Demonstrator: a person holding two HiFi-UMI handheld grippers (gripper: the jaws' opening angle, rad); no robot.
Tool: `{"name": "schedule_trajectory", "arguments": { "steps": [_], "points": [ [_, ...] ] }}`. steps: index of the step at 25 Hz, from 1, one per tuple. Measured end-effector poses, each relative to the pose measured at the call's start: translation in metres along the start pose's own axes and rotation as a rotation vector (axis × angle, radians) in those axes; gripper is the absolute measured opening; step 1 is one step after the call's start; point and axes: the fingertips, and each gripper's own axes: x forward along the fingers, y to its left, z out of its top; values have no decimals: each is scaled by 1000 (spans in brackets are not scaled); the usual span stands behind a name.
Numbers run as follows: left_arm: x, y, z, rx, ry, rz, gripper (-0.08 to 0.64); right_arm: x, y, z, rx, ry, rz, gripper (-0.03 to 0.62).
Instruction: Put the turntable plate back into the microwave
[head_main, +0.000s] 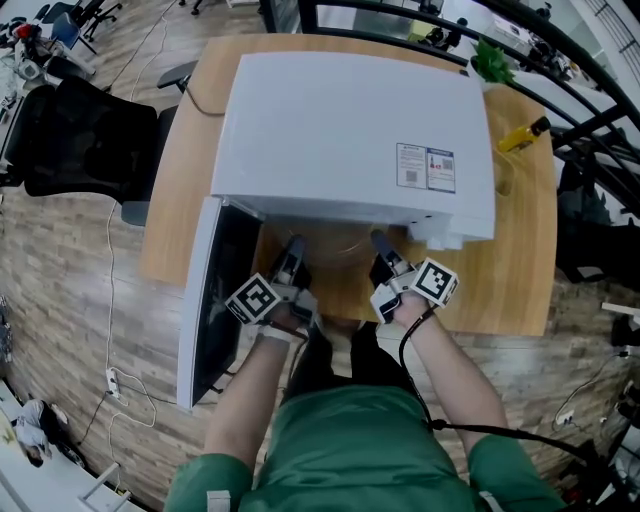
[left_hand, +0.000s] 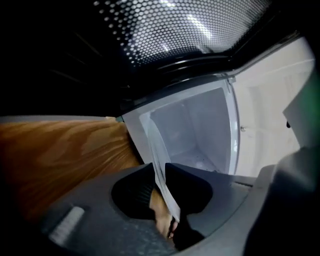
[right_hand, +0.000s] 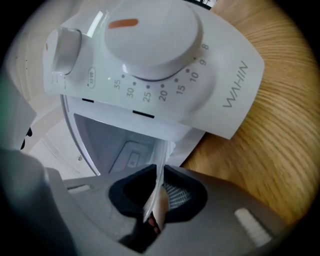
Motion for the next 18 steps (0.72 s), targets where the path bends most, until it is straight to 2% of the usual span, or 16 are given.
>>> {"name": "schedule_trajectory", "arguments": {
  "steps": [2, 4, 5, 7, 15, 18],
  "points": [
    [5, 0, 4, -43, -27, 13, 66, 4, -1, -5, -27, 34, -38, 68],
    [12, 0, 3, -63, -30, 19, 63, 6, -3, -19, -71, 107, -93, 127],
    [15, -1, 2, -67, -27, 24, 63, 7, -2, -27, -86, 138, -100, 152],
    [20, -1, 0, -74, -29, 34, 63, 4, 2, -39, -84, 165, -104, 161],
    [34, -3, 2, -51, -12, 77, 74, 4, 19, -63, -20, 153, -122, 160],
    [36, -4, 1, -32, 7, 92, 81, 12, 23, -64, -11, 134, -140, 122]
  ]
}}
